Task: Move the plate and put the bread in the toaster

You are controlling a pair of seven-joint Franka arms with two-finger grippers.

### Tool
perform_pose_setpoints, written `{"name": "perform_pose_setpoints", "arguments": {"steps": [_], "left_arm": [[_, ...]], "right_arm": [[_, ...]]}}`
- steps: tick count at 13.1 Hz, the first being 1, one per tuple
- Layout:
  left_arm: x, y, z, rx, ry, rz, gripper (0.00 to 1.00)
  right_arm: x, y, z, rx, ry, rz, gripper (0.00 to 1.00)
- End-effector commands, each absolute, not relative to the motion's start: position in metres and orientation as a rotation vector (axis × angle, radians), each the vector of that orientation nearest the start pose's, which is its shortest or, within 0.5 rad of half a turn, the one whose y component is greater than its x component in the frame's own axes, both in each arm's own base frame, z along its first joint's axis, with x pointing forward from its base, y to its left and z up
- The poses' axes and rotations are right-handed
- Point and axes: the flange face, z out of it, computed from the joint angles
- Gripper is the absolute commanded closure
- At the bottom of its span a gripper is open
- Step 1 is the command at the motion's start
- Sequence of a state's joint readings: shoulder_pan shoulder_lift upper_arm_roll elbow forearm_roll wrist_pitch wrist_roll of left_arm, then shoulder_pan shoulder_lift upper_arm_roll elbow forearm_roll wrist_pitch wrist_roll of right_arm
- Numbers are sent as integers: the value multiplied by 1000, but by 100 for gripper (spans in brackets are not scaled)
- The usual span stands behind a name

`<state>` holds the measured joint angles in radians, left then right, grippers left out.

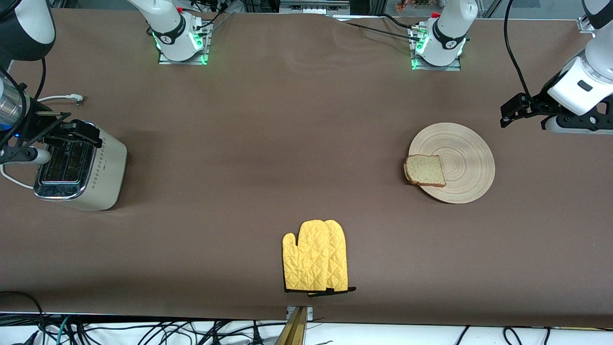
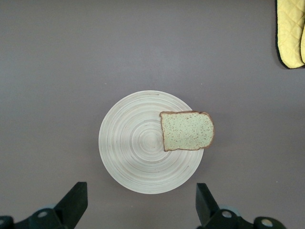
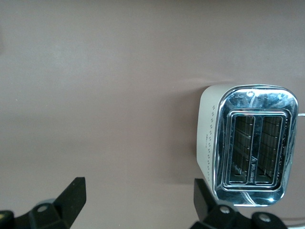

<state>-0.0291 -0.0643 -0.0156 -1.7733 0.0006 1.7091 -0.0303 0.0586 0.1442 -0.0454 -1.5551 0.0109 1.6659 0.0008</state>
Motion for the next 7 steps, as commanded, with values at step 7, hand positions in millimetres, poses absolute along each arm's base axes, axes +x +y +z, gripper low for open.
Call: {"name": "perform_pose_setpoints", "arguments": {"steps": [7], "left_arm": [[539, -31, 577, -3167, 25, 94, 0]], "right_arm": [[606, 8, 561, -3150, -32, 41, 0]]}}
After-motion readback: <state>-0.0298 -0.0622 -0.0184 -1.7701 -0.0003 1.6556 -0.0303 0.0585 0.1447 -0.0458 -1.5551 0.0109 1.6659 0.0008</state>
